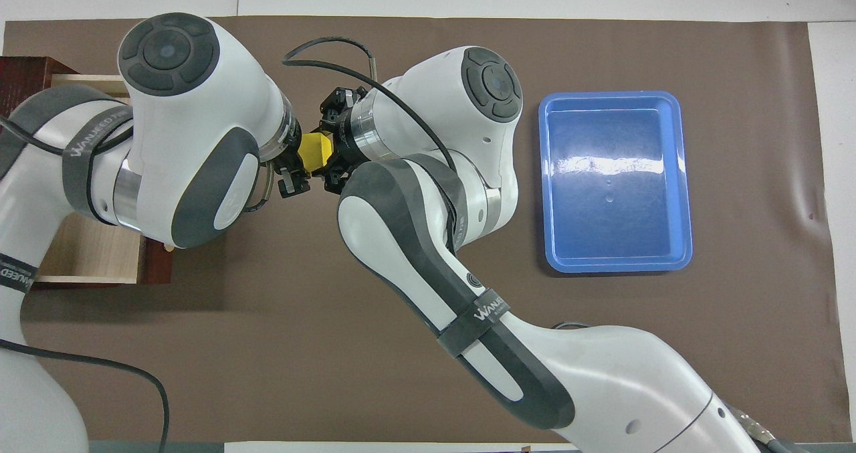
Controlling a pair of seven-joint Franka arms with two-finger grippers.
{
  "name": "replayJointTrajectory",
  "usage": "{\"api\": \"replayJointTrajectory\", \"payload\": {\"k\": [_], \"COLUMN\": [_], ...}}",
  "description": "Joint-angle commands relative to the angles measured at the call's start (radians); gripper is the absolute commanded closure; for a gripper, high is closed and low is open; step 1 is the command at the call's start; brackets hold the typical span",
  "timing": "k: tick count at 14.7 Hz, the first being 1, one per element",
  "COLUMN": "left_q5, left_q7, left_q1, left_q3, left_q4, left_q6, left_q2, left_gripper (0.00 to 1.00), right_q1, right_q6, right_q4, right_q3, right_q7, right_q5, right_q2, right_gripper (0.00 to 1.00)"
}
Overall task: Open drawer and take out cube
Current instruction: 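Grasp the cube with the right gripper and open the left gripper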
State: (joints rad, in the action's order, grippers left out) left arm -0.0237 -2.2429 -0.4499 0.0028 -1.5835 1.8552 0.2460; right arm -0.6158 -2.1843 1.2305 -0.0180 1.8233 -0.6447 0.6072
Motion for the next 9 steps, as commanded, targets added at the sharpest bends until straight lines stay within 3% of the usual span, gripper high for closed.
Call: {"api": "replayJointTrajectory", "payload": {"k": [1, 5, 9], "left_q5": [0.015, 0.015, 0.013], "left_q7": [0.005, 0.008, 0.118], "left_q1": [-0.010, 0.003, 0.062], "left_q3": [0.008, 0.009, 0.013], "left_q4": [-0.016, -0.018, -0.088], "left_q6": [0.015, 0.007, 0.001], "left_q2": [-0.013, -0.014, -0.042], "left_gripper": [0.00, 0.00, 0.00], "right_q1": [-0.001, 0.016, 0.030], "right_q6": [-0.029, -0.041, -0.028], "right_q4": [-0.017, -0.017, -0.017], "right_q3": [-0.002, -0.005, -0.007], "right_q7": [0.033, 0.030, 0.022], "right_q5": [0.014, 0.019, 0.037], "right_q2": [-0.004, -0.007, -0.017], "right_gripper": [1.00, 1.00, 1.00]}}
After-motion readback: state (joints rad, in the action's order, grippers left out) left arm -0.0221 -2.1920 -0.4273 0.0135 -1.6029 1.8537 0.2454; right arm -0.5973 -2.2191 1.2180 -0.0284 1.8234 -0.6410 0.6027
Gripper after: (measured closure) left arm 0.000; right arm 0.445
